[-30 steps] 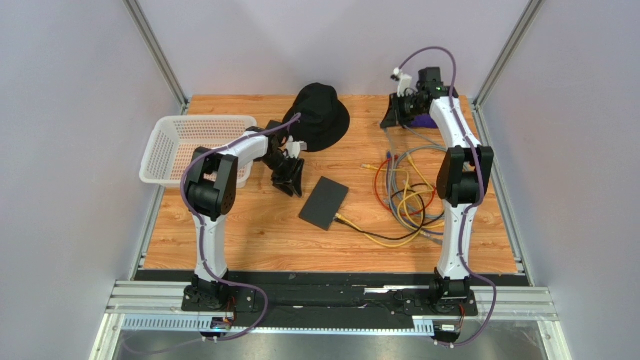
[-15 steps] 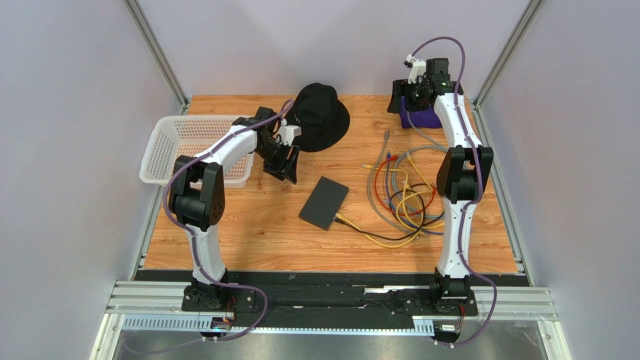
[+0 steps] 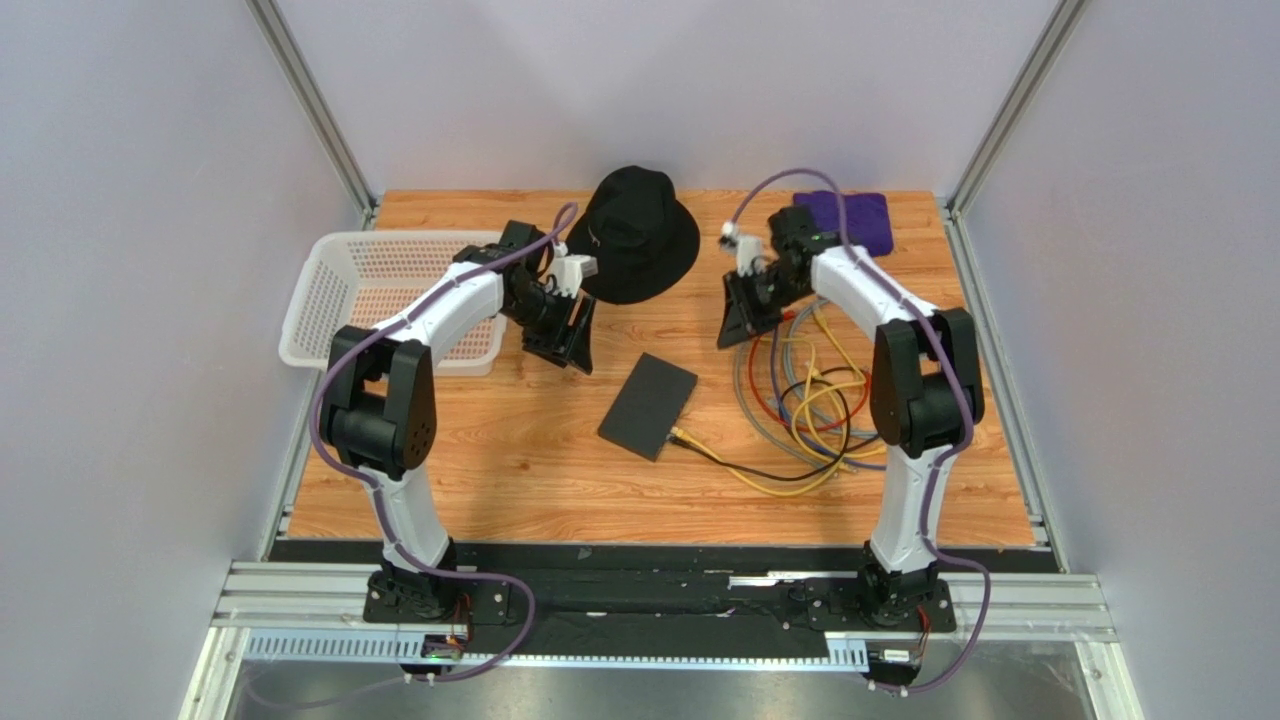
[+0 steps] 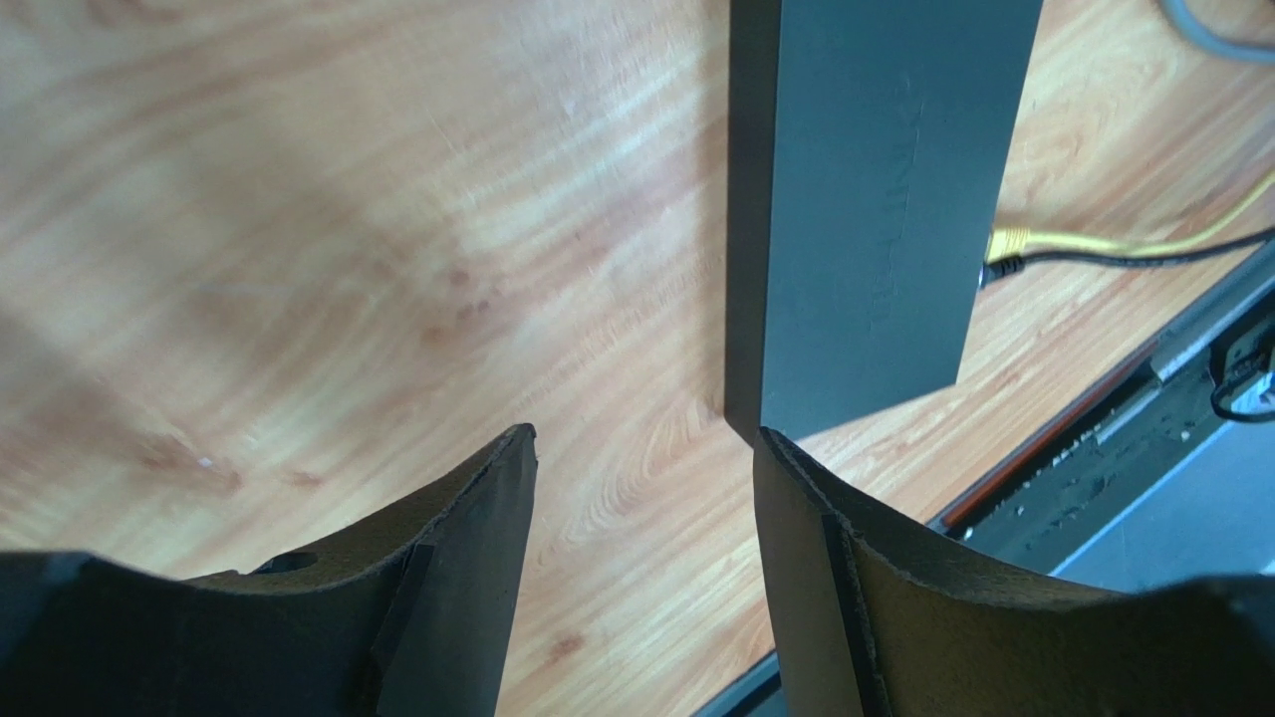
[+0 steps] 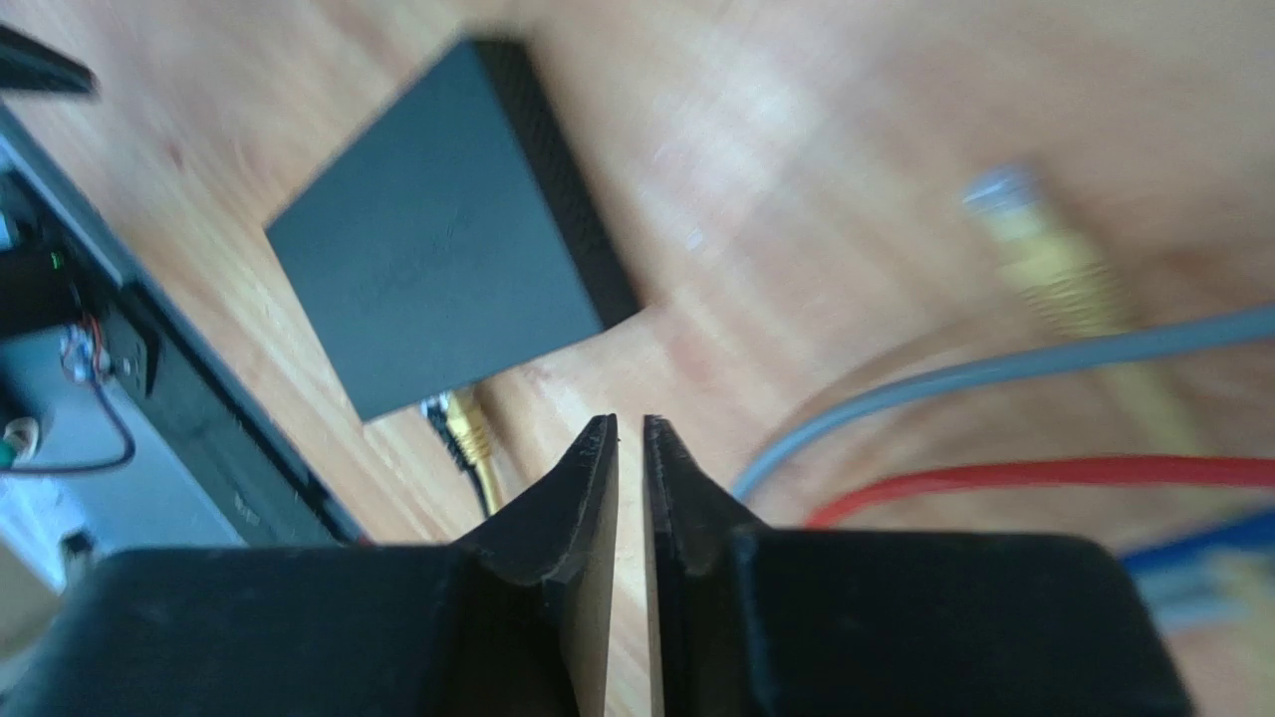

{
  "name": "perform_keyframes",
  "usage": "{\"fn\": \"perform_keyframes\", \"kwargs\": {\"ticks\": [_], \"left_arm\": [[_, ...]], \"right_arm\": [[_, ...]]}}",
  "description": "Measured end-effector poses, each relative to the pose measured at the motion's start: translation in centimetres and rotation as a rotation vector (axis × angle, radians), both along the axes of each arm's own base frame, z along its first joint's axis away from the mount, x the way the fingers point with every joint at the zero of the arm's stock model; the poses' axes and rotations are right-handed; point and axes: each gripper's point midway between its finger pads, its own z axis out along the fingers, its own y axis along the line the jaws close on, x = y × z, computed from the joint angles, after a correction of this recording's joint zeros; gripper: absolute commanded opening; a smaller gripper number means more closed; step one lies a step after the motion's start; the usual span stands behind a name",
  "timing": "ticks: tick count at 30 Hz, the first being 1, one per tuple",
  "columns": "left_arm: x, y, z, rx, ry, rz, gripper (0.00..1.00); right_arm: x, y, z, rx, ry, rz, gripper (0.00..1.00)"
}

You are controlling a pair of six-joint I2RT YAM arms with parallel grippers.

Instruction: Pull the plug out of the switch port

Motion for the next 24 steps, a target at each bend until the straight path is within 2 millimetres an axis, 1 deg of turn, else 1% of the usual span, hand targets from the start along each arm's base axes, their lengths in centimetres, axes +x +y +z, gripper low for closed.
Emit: {"fn": "perform_keyframes", "kwargs": {"ticks": [2,4,6,9,12,16,17,19,20,21,22,24], "left_arm": [[-0.9,0.2,-0.4,-0.001,0.011,0.001,0.63],[-1.7,0.3,-0.7,0.001,0.02,0.003,0.63],[-2.6,0.5,-1.0,0.003,0.028,0.001,0.63],[-3.0,0.3,-1.0,0.001,0.025,-0.004,0.63],[-2.9,0.0,-0.9,-0.004,0.009,-0.01,0.63],[-2.7,-0.1,-0.8,-0.003,-0.001,-0.01,0.63],[-2.7,-0.1,-0.8,-0.002,-0.003,-0.011,0.63],[-2.5,-0.1,-0.9,0.003,-0.009,-0.009,0.63],[-2.4,0.0,-0.9,0.005,-0.013,-0.007,0.63],[-2.4,0.0,-1.0,0.007,-0.015,-0.005,0.64],[-2.3,0.0,-1.0,0.009,-0.015,-0.002,0.64],[-2.4,0.0,-1.1,0.009,-0.012,0.003,0.65]], "right_arm": [[-3.3,1.6,-2.6,-0.022,0.088,0.053,0.07],[-5.5,2.3,-4.1,-0.041,0.157,0.081,0.05],[-6.4,2.7,-5.1,-0.059,0.192,0.096,0.04],[-6.5,3.5,-6.2,-0.082,0.206,0.11,0.02],[-5.5,4.8,-7.2,-0.093,0.206,0.122,0.02],[-2.3,7.0,-8.1,-0.103,0.155,0.132,0.01],[-1.6,7.6,-8.0,-0.1,0.138,0.134,0.01],[0.0,8.9,-7.3,-0.083,0.092,0.138,0.06],[0.7,9.4,-6.8,-0.073,0.067,0.141,0.1],[1.4,9.9,-6.1,-0.061,0.036,0.145,0.24],[1.7,10.1,-5.7,-0.054,0.021,0.149,0.32],[2.0,10.3,-4.7,-0.037,-0.012,0.167,0.45]]}}
